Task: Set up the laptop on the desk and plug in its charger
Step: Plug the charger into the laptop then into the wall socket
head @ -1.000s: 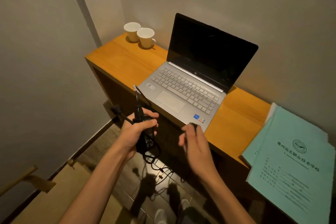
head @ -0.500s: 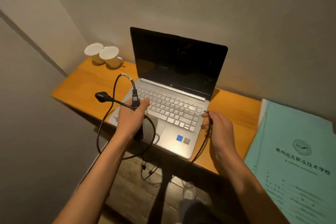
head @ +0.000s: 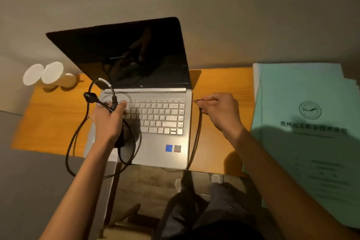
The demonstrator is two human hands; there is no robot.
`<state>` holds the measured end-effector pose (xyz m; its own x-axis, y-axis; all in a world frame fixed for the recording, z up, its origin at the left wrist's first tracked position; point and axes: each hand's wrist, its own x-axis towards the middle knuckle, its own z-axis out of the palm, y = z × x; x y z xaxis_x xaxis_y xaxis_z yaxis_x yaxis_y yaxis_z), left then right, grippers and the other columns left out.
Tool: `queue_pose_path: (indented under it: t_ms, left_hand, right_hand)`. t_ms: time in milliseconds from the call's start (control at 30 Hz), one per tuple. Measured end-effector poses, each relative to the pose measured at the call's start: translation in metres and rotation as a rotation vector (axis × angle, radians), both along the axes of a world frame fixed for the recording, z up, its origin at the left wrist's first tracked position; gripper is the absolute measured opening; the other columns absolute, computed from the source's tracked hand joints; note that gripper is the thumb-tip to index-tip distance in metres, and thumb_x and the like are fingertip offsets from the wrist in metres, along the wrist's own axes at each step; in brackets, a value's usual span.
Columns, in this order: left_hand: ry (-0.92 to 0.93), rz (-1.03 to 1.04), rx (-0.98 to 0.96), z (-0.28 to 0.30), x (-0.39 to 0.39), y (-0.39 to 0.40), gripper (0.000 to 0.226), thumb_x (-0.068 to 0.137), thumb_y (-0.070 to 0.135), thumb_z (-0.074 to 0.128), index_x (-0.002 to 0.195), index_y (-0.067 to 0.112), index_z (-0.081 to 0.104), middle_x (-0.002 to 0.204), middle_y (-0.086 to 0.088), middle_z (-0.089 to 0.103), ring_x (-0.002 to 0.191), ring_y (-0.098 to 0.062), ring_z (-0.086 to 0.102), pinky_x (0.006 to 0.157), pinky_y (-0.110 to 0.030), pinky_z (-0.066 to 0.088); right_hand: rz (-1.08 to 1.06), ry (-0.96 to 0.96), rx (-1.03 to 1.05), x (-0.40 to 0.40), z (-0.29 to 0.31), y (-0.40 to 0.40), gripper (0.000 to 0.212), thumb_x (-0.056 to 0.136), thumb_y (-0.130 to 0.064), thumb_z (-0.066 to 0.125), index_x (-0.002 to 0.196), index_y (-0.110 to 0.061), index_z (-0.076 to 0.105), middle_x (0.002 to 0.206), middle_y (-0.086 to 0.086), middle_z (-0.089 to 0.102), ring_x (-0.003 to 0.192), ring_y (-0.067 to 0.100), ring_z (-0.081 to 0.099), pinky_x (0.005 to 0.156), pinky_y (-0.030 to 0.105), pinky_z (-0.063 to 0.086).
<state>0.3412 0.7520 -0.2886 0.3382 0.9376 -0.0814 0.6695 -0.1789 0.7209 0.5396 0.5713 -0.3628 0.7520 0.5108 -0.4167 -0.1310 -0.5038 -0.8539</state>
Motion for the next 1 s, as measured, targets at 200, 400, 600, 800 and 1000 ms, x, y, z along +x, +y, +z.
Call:
queue_pose_path:
  t_ms: [200, 400, 600, 800, 1000]
  left_hand:
    - [0.088, 0.073, -0.101, -0.009, -0.013, 0.032, 0.05, 0.087, 0.049, 0.061, 0.064, 0.006, 0.06, 0.075, -0.015, 0.061, 0.08, -0.031, 0.059, 0.08, -0.048, 0.047]
    - [0.137, -0.034, -0.23, 0.004, -0.001, 0.025, 0.039, 0.095, 0.043, 0.055, 0.085, 0.006, 0.06, 0.072, -0.012, 0.054, 0.069, -0.026, 0.051, 0.066, -0.036, 0.039]
    - [0.166, -0.068, -0.163, 0.002, 0.005, 0.022, 0.036, 0.097, 0.038, 0.054, 0.09, 0.004, 0.061, 0.08, -0.02, 0.056, 0.073, -0.028, 0.052, 0.064, -0.035, 0.04]
    - [0.129, -0.199, -0.048, 0.001, 0.02, 0.003, 0.037, 0.095, 0.034, 0.059, 0.064, 0.014, 0.055, 0.073, -0.005, 0.057, 0.077, -0.025, 0.054, 0.077, -0.046, 0.044]
    - [0.006, -0.169, -0.203, -0.01, 0.049, -0.046, 0.029, 0.095, 0.044, 0.058, 0.09, 0.016, 0.059, 0.079, 0.006, 0.06, 0.075, -0.013, 0.056, 0.067, -0.029, 0.038]
  right_hand:
    - [-0.042, -0.117, -0.036, -0.004, 0.0, 0.006, 0.013, 0.088, -0.03, 0.078, 0.098, -0.023, 0.082, 0.097, -0.005, 0.08, 0.089, 0.016, 0.075, 0.086, 0.043, 0.062]
    - [-0.053, -0.069, -0.032, -0.003, 0.009, 0.004, 0.01, 0.092, -0.021, 0.074, 0.098, -0.021, 0.082, 0.099, -0.003, 0.08, 0.093, 0.016, 0.074, 0.09, 0.042, 0.06]
    - [-0.037, -0.017, -0.038, -0.001, 0.01, -0.001, 0.011, 0.092, -0.018, 0.074, 0.098, -0.022, 0.082, 0.096, -0.005, 0.079, 0.092, 0.014, 0.072, 0.09, 0.041, 0.06]
    - [-0.035, 0.003, 0.01, 0.002, 0.005, 0.0, 0.012, 0.092, -0.021, 0.074, 0.101, -0.023, 0.082, 0.089, -0.009, 0.076, 0.088, 0.011, 0.073, 0.089, 0.04, 0.061]
    - [0.008, -0.024, 0.019, 0.007, -0.004, 0.001, 0.015, 0.093, -0.022, 0.073, 0.105, -0.023, 0.081, 0.103, -0.006, 0.078, 0.094, 0.013, 0.073, 0.091, 0.041, 0.061]
